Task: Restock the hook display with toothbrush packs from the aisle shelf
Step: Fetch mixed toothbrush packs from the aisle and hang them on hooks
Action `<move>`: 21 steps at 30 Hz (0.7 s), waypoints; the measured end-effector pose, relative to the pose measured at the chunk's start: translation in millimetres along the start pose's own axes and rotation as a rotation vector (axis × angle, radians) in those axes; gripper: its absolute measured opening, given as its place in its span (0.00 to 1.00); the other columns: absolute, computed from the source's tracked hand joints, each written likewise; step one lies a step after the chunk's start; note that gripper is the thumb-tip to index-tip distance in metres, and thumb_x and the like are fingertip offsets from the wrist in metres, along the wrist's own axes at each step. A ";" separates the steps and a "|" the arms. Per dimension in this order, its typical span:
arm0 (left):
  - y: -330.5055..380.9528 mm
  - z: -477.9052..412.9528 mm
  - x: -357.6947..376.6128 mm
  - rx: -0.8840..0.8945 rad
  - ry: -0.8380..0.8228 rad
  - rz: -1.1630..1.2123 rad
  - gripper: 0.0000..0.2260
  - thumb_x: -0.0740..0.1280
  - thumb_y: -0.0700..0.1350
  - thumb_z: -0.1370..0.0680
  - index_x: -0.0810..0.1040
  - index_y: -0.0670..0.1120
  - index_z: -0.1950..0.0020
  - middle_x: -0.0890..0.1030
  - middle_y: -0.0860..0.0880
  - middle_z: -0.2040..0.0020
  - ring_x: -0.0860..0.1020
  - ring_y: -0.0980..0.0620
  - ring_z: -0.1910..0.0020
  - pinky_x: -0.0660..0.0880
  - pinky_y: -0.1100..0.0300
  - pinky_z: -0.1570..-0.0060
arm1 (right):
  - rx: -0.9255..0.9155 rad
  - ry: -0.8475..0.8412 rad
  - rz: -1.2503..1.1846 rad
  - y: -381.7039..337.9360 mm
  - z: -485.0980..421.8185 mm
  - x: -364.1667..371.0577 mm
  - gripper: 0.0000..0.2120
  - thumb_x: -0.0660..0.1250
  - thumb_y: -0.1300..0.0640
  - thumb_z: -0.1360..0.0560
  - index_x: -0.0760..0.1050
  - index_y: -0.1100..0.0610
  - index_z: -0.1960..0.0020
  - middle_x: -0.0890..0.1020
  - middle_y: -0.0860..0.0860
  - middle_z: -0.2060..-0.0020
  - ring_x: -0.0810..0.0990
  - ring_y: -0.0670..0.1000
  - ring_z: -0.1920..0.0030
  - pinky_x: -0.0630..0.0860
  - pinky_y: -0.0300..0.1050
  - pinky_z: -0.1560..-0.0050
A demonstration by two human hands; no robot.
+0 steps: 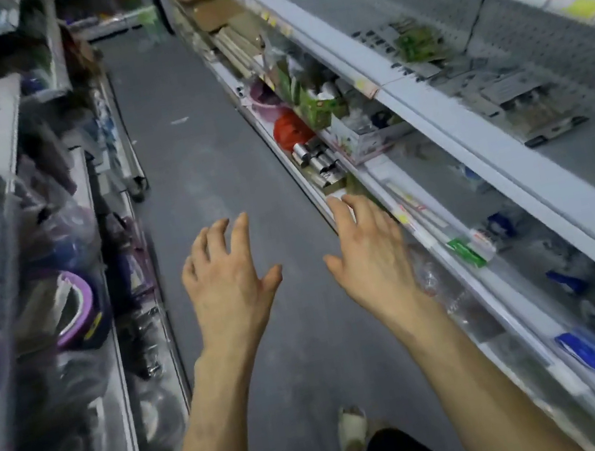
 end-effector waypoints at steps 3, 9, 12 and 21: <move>-2.9 -63.7 26.5 0.046 -0.029 0.040 0.39 0.77 0.59 0.28 0.66 0.52 0.21 0.69 0.47 0.23 0.66 0.40 0.24 0.72 0.38 0.33 | 0.035 0.003 -0.006 7.9 -51.6 17.9 0.41 0.77 0.51 0.26 0.59 0.54 0.20 0.66 0.56 0.24 0.65 0.59 0.23 0.67 0.61 0.26; -8.1 -244.5 68.6 0.154 -0.061 0.036 0.39 0.75 0.60 0.27 0.65 0.52 0.20 0.68 0.48 0.23 0.64 0.41 0.23 0.70 0.40 0.32 | 0.110 0.040 -0.039 14.4 -221.7 57.8 0.40 0.77 0.50 0.26 0.61 0.55 0.21 0.68 0.57 0.25 0.66 0.59 0.24 0.68 0.58 0.27; -9.8 -309.2 77.4 0.202 -0.032 0.036 0.38 0.74 0.60 0.27 0.66 0.52 0.21 0.69 0.48 0.24 0.66 0.42 0.24 0.70 0.40 0.32 | 0.116 0.038 -0.035 12.0 -290.0 67.9 0.41 0.76 0.51 0.25 0.59 0.54 0.19 0.66 0.56 0.24 0.65 0.59 0.23 0.68 0.59 0.26; -25.9 -513.0 146.0 0.320 -0.120 0.101 0.38 0.73 0.61 0.26 0.65 0.52 0.20 0.69 0.48 0.24 0.67 0.42 0.25 0.72 0.40 0.33 | 0.293 0.080 -0.035 29.3 -473.3 123.7 0.38 0.77 0.50 0.26 0.62 0.54 0.22 0.69 0.56 0.27 0.70 0.59 0.27 0.72 0.60 0.30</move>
Point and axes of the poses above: each hand's wrist, its own z-axis away from the middle knuckle, its own x-axis out of the palm, y = z × x, the point moved 2 cm from there along -z, towards the middle knuckle
